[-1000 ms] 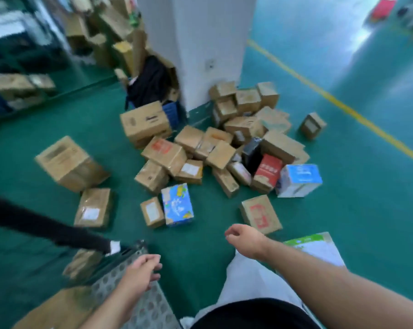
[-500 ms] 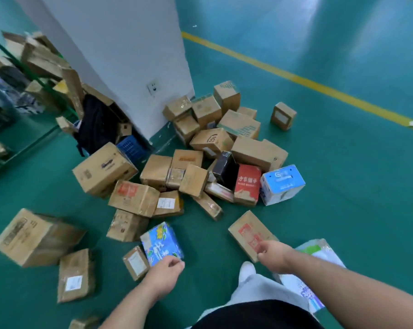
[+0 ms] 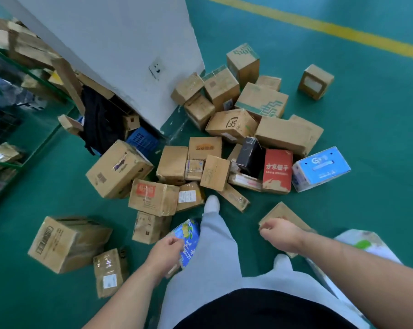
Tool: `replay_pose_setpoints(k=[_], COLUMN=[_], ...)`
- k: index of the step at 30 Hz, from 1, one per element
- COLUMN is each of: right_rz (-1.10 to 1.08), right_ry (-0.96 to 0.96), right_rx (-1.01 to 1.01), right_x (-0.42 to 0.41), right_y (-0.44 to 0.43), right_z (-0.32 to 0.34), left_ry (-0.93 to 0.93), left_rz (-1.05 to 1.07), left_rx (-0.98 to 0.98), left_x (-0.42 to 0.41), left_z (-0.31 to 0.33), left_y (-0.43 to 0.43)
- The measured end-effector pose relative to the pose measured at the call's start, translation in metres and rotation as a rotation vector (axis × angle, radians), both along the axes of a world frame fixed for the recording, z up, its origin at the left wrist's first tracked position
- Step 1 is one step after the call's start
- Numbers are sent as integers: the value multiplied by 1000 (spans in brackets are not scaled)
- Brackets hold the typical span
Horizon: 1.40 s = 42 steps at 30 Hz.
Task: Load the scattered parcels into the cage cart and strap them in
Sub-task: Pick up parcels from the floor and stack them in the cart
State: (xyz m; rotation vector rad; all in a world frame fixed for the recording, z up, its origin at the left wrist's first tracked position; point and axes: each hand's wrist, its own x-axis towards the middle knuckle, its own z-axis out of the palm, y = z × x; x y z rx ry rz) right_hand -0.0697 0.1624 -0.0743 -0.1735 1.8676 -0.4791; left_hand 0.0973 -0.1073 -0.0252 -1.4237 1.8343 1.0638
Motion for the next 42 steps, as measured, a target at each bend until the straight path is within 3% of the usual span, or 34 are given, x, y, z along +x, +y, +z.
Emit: replay_pose_setpoints(k=[8,14,19,25,31,35,39,42], right_rz=[-370,-337,-432,-631,-775,-874,-947,-899], right_ry=[-98,-165,-141,-164,-221,-334,-393,-376], right_rx=[136,224,256,339,395,274,143,80], right_x=[-54,-94,-132,-153,-166,-171,-157,-137], right_y=[-129,-220,-283,-307,-305,-310,-326,-321], right_z=[-86,-183,-297,-407,-479,-510,-500,-456], left_ry=[-84,-168,-221,-203,-236,-252,-124,-129], left_rz=[-34,-144,-241,-130,-55,0,164,160], left_rx=[147,193,200,369,447,556,568,510], left_x=[-131,-215,-269,-315,-318,-315,-311,-292], left_z=[-148,-260,-367,-452,-498,-512,-501,-480], left_y=[-169,-254,-290,-274,-255,-252,-244,-244])
